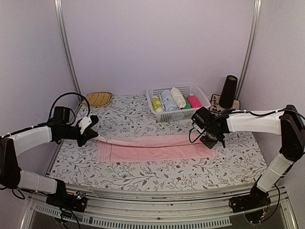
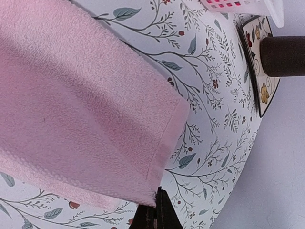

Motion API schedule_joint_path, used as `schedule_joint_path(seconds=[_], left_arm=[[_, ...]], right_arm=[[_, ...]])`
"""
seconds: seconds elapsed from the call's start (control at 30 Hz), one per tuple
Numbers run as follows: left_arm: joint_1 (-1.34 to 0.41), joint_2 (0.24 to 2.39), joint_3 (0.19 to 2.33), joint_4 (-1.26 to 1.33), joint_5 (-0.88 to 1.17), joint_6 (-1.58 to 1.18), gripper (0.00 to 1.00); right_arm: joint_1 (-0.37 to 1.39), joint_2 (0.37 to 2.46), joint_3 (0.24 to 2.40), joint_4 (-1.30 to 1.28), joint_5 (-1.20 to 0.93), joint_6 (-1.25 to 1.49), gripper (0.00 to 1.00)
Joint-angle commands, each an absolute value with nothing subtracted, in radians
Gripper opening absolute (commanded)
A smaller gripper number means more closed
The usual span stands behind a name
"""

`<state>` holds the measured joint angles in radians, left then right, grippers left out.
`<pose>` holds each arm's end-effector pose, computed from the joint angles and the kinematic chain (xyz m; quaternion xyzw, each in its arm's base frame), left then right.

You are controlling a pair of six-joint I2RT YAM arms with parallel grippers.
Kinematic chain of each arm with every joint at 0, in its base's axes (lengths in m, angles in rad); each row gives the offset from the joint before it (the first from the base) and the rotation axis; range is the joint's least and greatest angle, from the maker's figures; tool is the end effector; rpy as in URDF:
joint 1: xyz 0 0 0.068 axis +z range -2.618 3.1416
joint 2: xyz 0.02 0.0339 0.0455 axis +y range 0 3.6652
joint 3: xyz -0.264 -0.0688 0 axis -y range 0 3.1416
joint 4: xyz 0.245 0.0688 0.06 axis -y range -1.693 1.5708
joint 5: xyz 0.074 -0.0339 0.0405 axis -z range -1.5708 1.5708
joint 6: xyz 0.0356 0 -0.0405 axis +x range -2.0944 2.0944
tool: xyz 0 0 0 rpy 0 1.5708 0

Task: Roll the towels
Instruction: Fold the towel at the center of the board.

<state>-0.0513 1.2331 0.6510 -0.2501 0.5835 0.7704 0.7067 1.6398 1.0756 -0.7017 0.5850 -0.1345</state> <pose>0.2387 -0.0319 0.2013 0.4519 0.7774 -0.1294 0.4180 0.2473 0.1853 0.1977 -0.3465 0.8818 -0.2324 0.2199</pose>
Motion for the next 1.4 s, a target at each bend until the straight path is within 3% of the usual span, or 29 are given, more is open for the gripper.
schedule_joint_path(seconds=[0.0, 1.37], left_arm=[[-0.068, 1.193, 0.61, -0.299, 0.564, 0.916, 0.0], [-0.21, 1.191, 0.507, -0.321, 0.376, 1.02, 0.0]], right_arm=[[0.729, 1.629, 1.049, -0.726, 0.567, -0.106, 0.03], [0.784, 1.711, 1.008, -0.804, 0.535, -0.09, 0.03]])
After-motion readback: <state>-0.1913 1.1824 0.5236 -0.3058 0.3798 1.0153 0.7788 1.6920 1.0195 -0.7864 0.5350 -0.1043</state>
